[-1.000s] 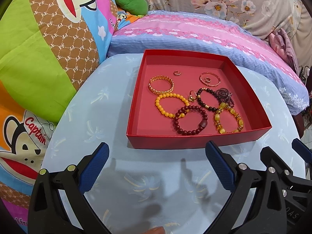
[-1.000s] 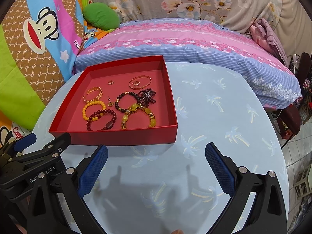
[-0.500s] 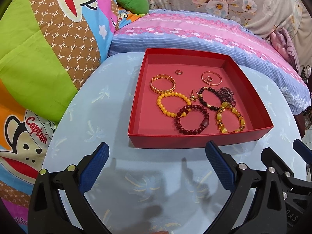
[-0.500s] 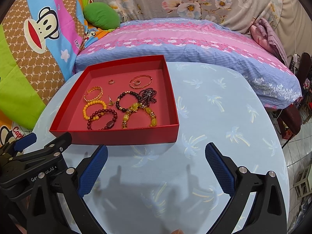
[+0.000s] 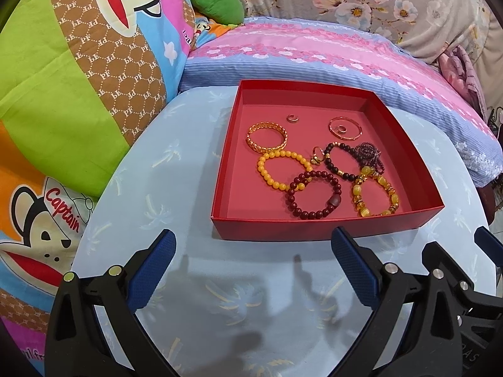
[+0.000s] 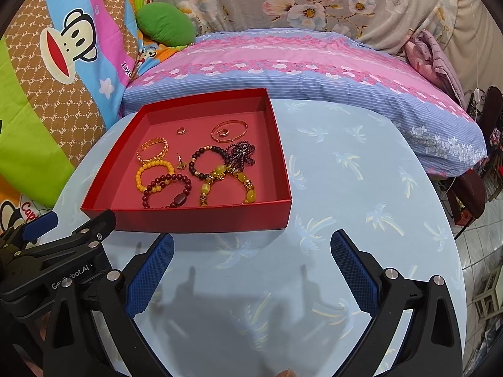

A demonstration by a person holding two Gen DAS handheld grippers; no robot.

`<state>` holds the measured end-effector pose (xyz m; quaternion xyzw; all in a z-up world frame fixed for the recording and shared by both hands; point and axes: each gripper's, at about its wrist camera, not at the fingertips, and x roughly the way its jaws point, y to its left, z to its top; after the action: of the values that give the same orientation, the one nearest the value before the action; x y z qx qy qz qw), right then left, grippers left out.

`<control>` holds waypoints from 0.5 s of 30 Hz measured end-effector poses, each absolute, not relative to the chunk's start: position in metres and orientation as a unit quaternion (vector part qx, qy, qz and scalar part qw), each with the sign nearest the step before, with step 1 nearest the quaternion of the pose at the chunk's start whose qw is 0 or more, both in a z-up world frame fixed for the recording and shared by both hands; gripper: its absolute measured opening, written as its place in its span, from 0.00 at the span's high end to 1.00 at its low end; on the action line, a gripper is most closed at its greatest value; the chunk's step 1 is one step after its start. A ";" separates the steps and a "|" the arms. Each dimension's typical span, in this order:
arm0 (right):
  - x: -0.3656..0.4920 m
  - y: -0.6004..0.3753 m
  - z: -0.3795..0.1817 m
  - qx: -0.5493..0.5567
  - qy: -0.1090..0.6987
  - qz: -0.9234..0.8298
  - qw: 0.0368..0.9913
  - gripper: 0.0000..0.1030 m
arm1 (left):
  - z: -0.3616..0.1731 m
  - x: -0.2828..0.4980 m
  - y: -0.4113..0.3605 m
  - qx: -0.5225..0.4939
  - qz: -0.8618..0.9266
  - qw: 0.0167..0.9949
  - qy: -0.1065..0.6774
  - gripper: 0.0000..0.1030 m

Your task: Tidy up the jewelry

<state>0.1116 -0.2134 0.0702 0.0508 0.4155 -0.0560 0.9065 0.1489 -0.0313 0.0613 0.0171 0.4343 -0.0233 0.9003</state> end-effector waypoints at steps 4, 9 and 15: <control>0.112 -0.212 0.070 0.051 0.415 -0.056 0.907 0.06 | 0.062 0.149 -0.031 0.017 -0.023 0.900 0.434 0.08; 0.112 -0.212 0.069 0.050 0.415 -0.056 0.907 0.06 | 0.063 0.149 -0.030 0.018 -0.022 0.901 0.433 0.08; 0.111 -0.212 0.069 0.051 0.416 -0.056 0.906 0.06 | 0.063 0.149 -0.030 0.018 -0.022 0.901 0.433 0.08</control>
<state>0.1114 -0.2118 0.0694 0.0510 0.4157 -0.0556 0.9064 0.1488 -0.0296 0.0634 0.0176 0.4329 -0.0225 0.9010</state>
